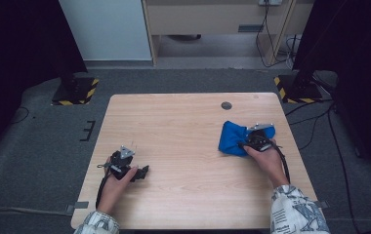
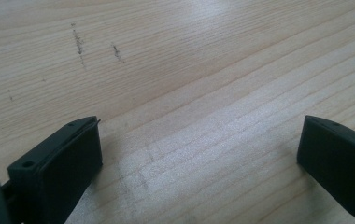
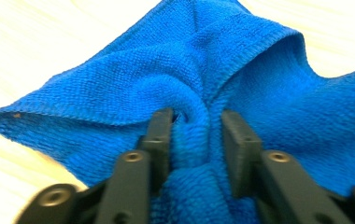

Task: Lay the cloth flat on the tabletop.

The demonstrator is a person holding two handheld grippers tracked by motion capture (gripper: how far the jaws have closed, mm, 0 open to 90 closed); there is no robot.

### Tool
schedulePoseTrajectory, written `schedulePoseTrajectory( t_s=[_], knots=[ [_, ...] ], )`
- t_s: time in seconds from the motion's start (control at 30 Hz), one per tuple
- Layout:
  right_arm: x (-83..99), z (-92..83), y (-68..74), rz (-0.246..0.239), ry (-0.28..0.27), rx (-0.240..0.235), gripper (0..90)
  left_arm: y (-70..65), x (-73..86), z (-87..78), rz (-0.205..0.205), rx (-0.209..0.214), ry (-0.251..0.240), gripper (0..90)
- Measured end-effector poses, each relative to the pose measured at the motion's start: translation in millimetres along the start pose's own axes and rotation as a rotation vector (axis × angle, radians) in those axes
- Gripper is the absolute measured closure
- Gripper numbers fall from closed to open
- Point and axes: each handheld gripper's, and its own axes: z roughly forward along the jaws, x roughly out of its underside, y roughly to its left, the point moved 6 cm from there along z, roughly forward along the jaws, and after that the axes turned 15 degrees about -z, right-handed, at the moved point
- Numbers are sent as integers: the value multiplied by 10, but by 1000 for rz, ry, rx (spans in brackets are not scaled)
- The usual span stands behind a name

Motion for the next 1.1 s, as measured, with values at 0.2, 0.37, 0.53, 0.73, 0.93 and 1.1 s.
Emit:
schedulePoseTrajectory(
  t_s=[0.2,0.37,0.53,0.73,0.93,1.1],
  knots=[
    [-22,-25,30,-24,-10,11,781,-4,0,1,1,1,0,0],
    [-78,-82,47,-20,-53,15,787,-9,2,0,2,2,1,0],
    [-212,-176,101,-15,-112,4,788,-9,2,1,2,2,1,0],
    [-390,-270,190,-36,-159,-6,788,-9,1,1,2,3,1,0],
    [-577,-358,297,-58,-202,-19,789,-9,1,2,3,3,2,0],
    [-677,-397,357,-69,-221,-26,788,-10,0,2,3,4,2,0]
  ],
)
